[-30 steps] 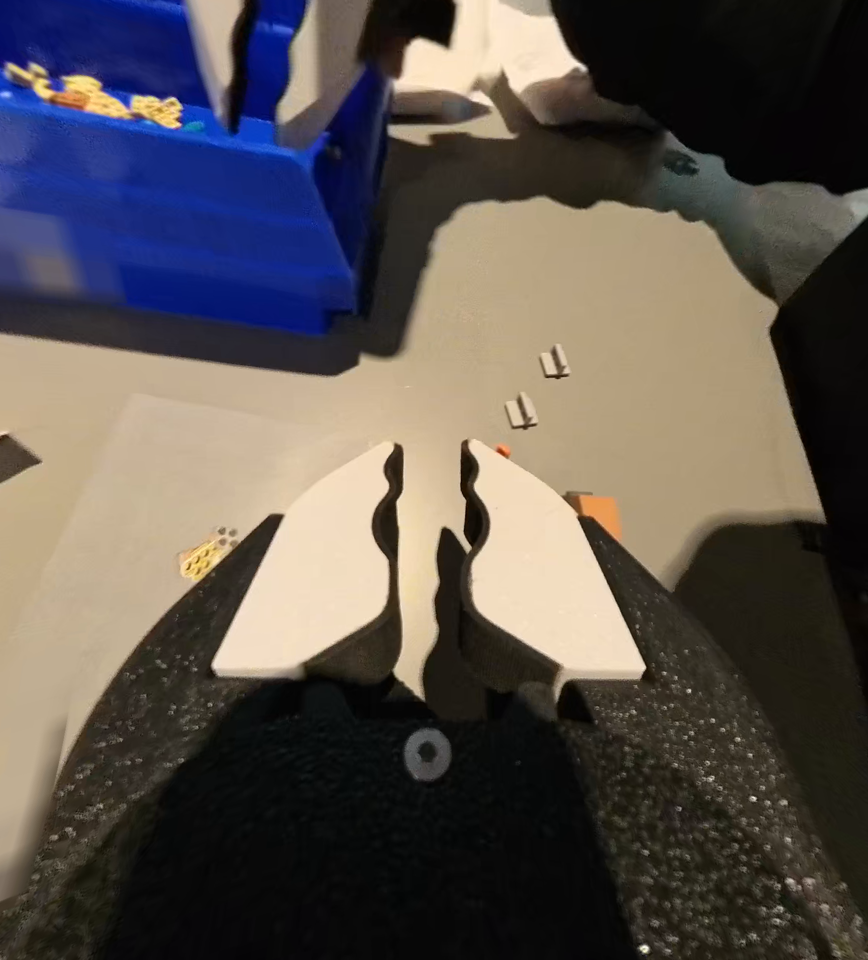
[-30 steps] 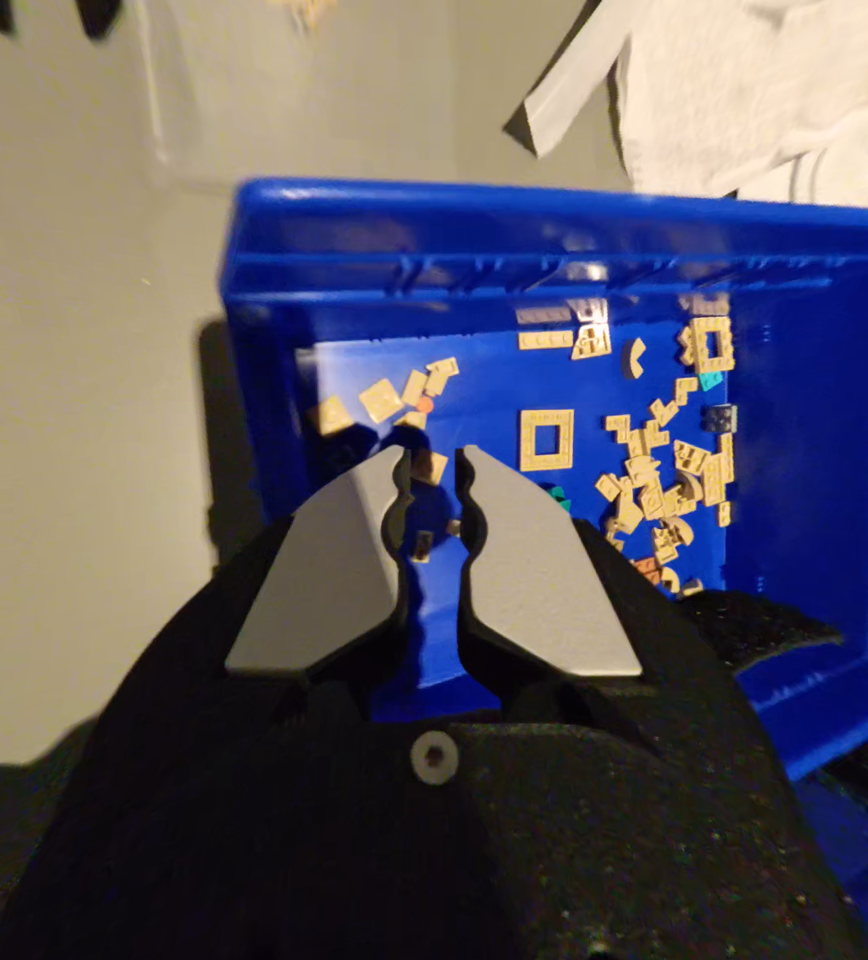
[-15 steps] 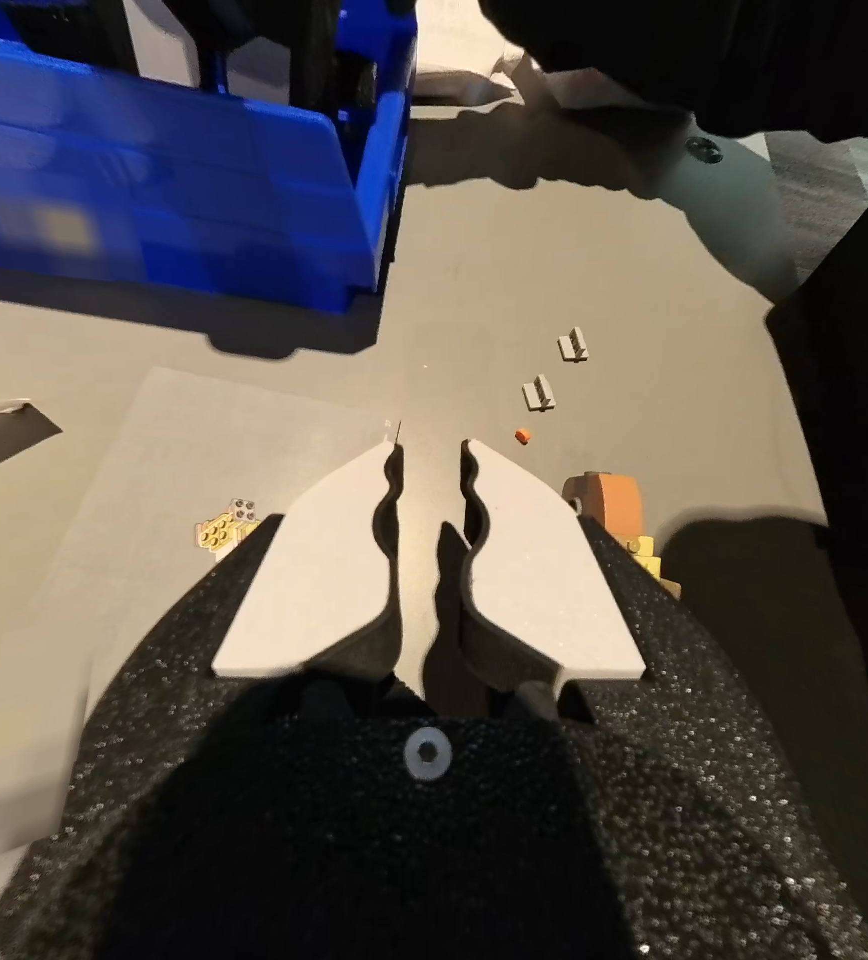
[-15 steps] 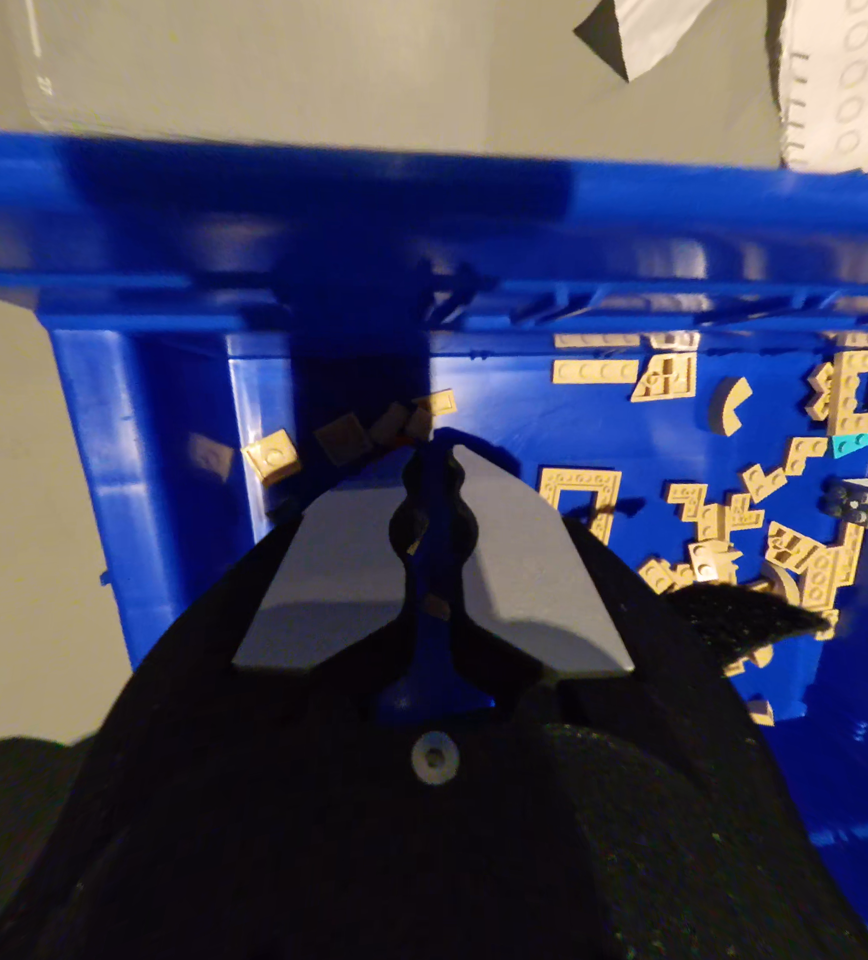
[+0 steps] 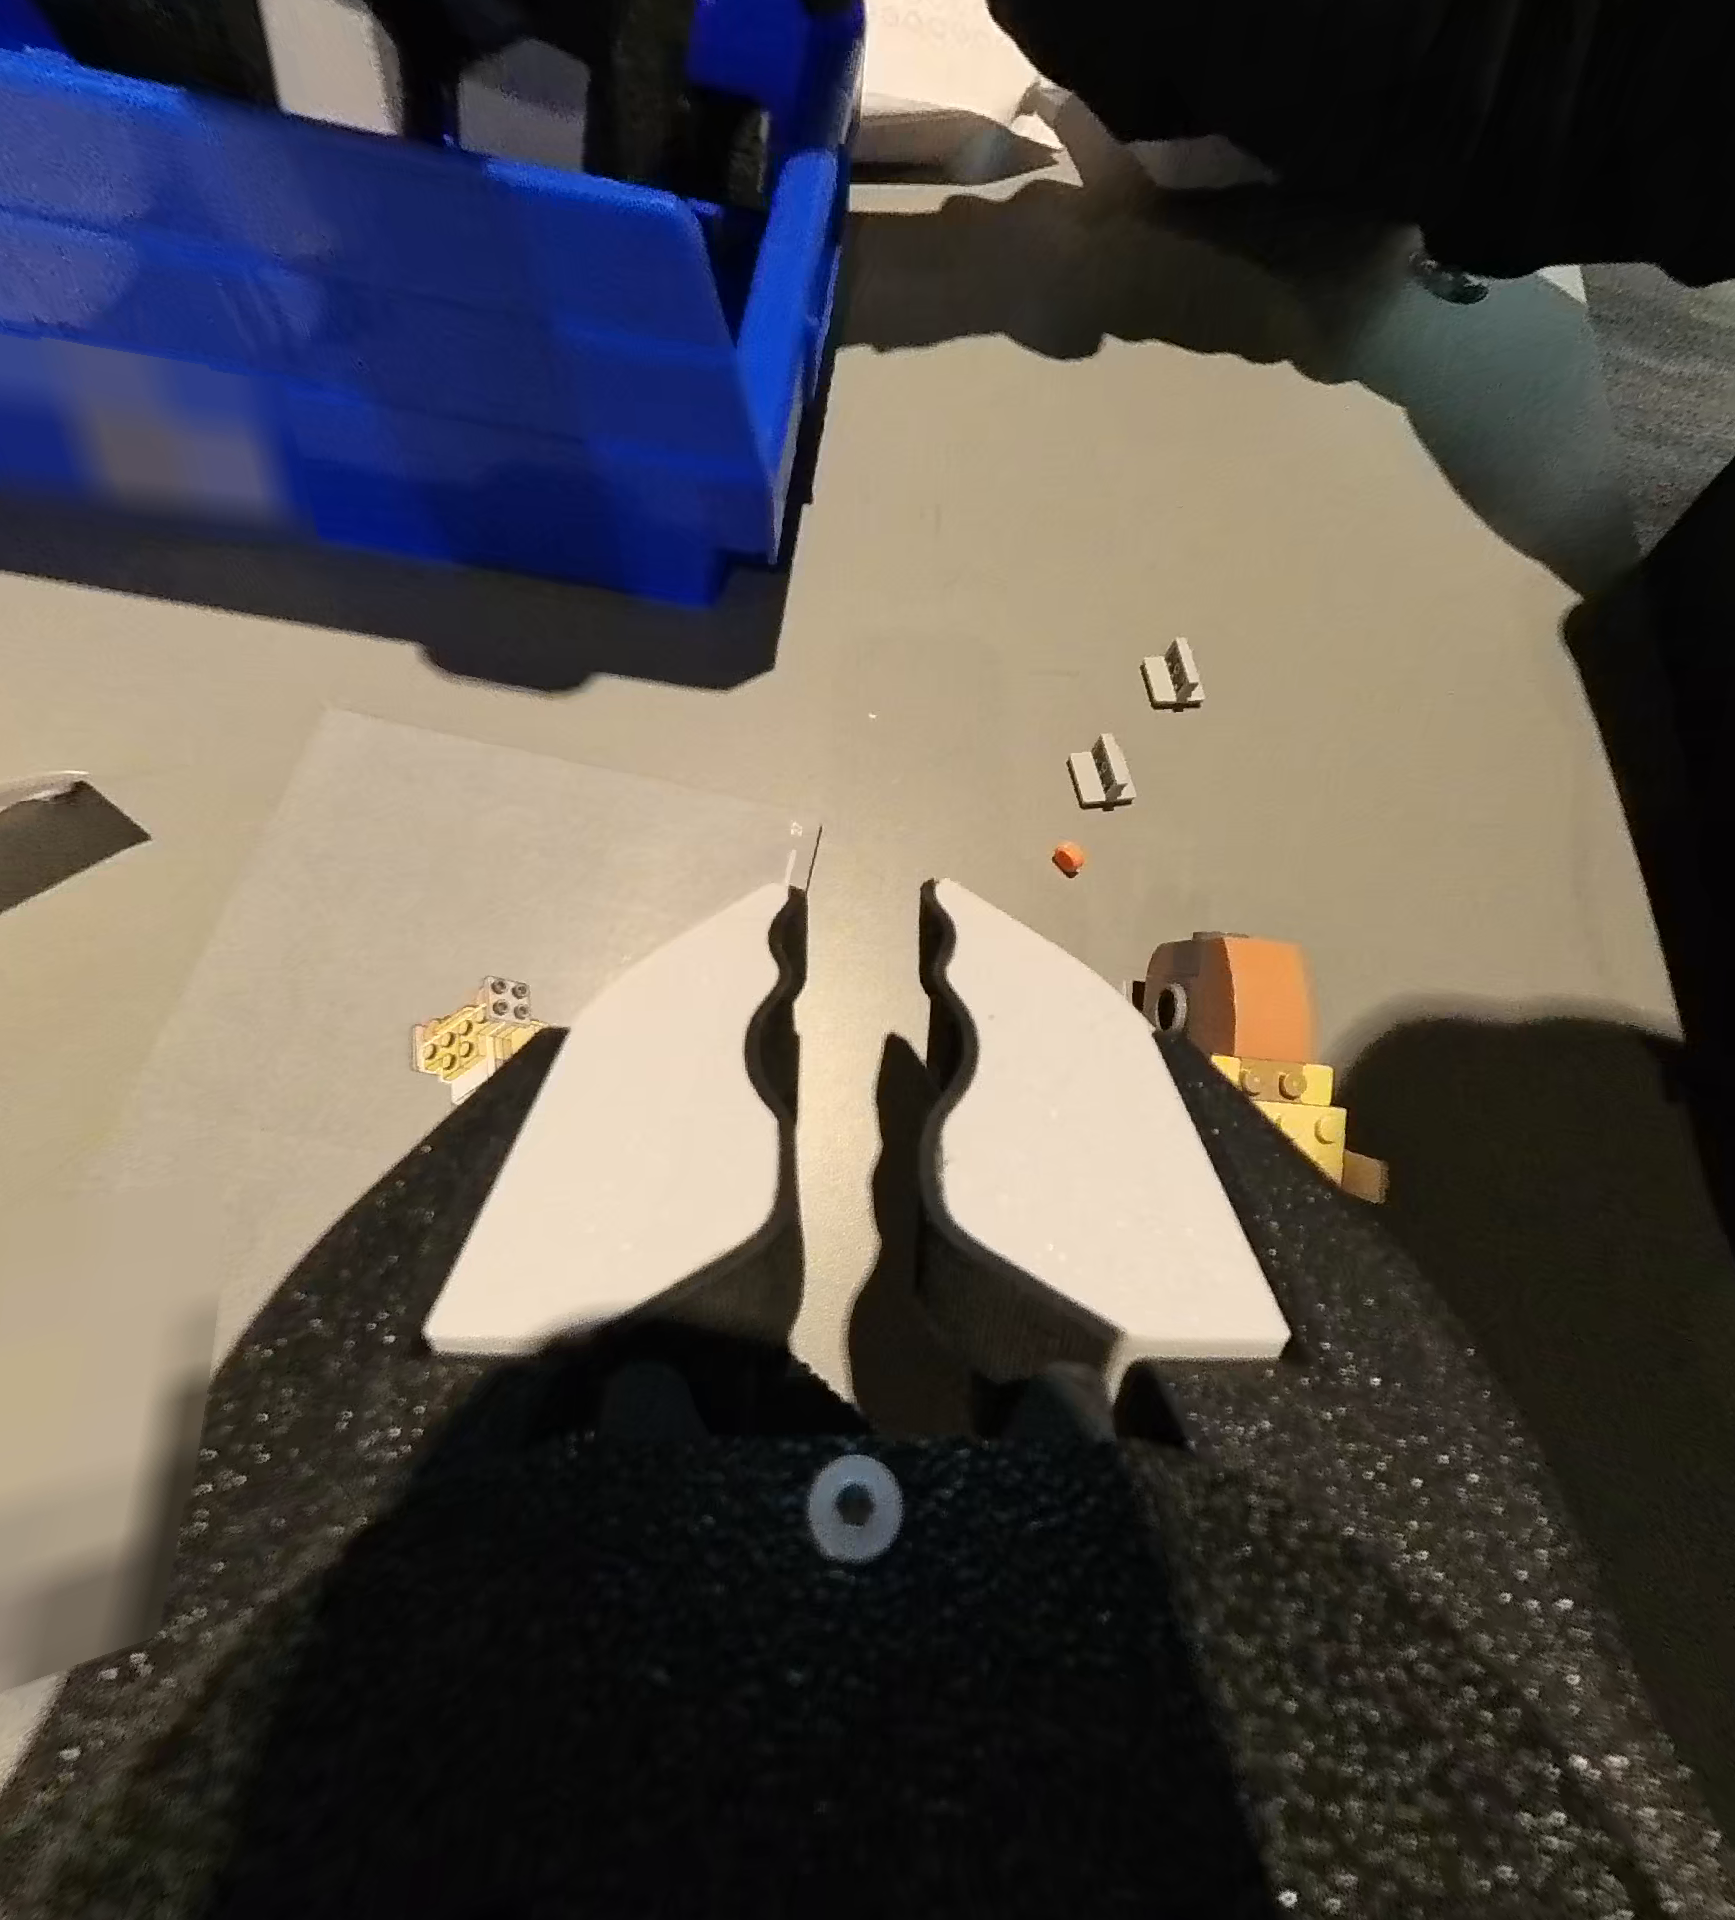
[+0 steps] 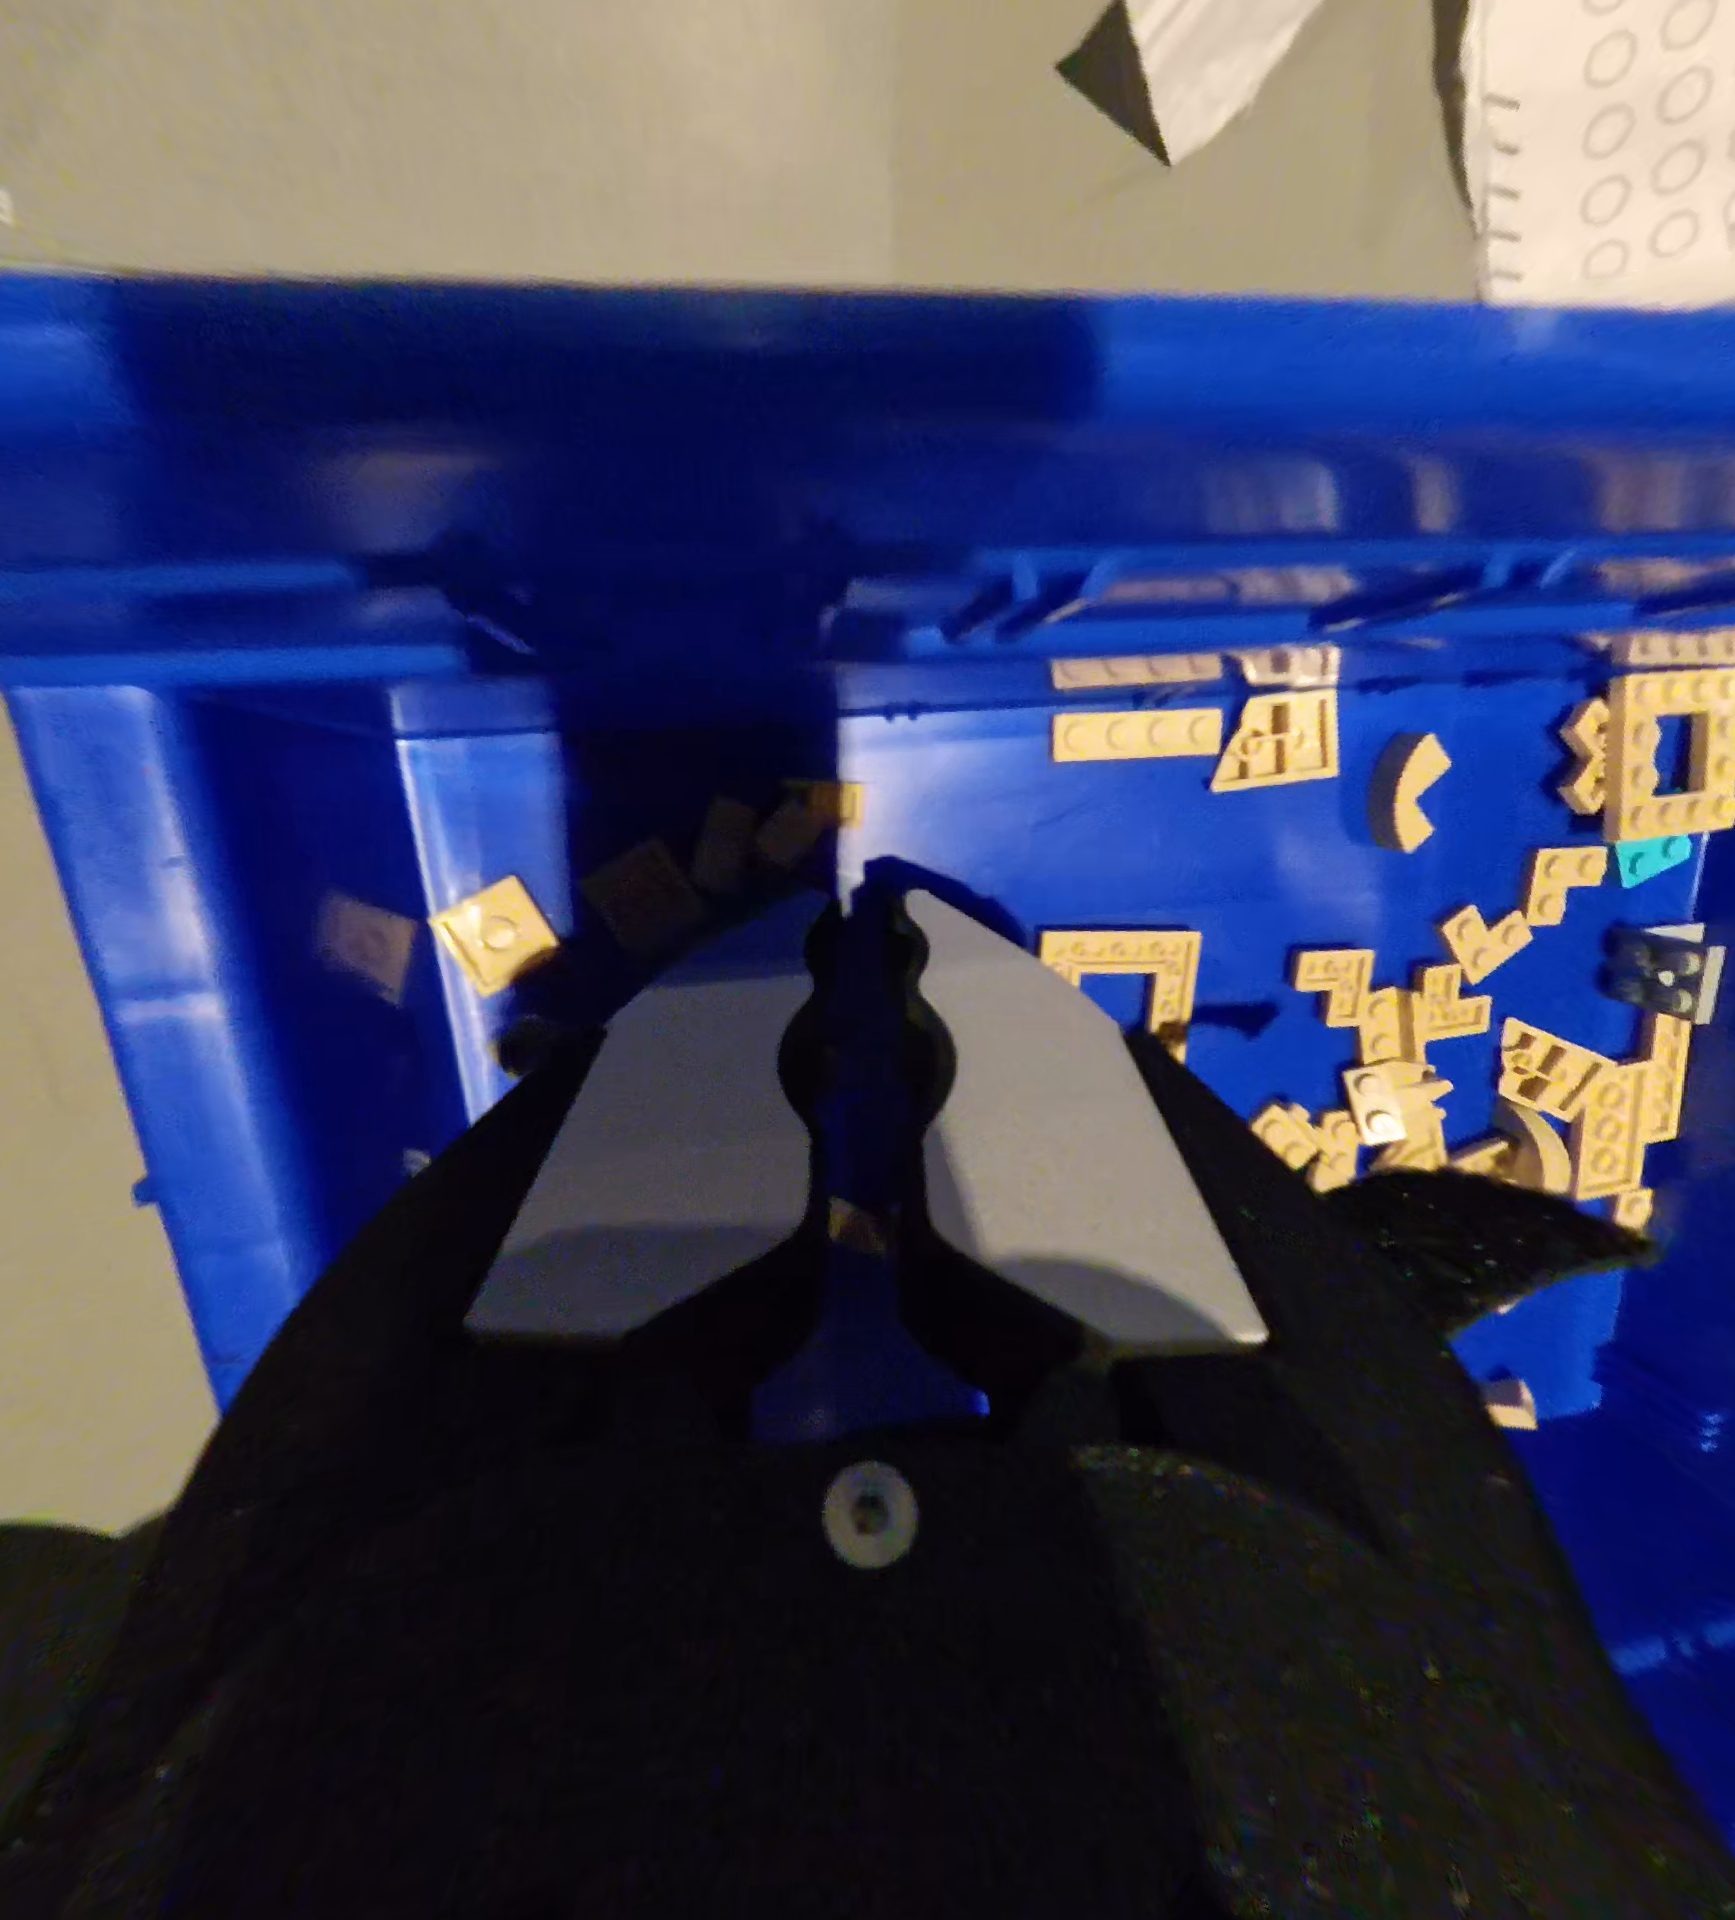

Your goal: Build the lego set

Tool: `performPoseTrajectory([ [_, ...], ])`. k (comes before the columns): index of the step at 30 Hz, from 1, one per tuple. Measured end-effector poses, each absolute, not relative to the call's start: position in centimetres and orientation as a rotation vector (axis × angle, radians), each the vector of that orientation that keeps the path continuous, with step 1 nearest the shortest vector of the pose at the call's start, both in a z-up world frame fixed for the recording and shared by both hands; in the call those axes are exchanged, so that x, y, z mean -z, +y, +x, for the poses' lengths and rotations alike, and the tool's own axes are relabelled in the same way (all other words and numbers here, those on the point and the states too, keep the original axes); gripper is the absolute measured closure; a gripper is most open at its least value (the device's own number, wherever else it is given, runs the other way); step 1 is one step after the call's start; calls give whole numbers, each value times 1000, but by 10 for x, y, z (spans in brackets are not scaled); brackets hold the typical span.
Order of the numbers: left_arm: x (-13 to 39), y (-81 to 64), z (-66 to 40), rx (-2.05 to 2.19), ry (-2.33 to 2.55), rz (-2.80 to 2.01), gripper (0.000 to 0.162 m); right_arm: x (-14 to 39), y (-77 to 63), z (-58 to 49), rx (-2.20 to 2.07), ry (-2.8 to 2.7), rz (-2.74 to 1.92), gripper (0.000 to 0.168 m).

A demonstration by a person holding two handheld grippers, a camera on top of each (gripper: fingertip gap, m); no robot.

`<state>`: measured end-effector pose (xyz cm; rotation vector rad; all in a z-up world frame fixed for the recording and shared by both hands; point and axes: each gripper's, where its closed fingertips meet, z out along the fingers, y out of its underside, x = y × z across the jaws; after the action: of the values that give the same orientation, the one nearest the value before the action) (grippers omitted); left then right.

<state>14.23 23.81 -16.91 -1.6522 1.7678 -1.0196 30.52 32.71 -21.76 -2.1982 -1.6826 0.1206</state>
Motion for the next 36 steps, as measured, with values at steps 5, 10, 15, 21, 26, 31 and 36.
performPoseTrajectory([
  [5, 170, 239, 142, 1017, 1766, -1658, 142, 210, 329, 309, -148, -1649, -2195, 159],
  [10, 171, 239, 142, 1012, 1768, -1658, 142, 199, 330, 312, -207, -1569, -2211, 160],
  [15, 171, 239, 142, 1003, 1775, -1656, 142, 211, 323, 308, -196, -1626, -2227, 158],
  [21, 169, 239, 141, 1003, 1769, -1652, 142, 217, 322, 306, -216, -1620, -2249, 158],
  [26, 168, 239, 141, 1005, 1768, -1652, 142, 221, 322, 304, -218, -1620, -2264, 159],
  [31, 166, 239, 141, 1013, 1762, -1647, 142, 221, 322, 303, -200, -1616, -2267, 161],
  [36, 158, 237, 141, 1019, 1746, -1629, 143, 194, 314, 298, -168, -1499, -2208, 162],
])
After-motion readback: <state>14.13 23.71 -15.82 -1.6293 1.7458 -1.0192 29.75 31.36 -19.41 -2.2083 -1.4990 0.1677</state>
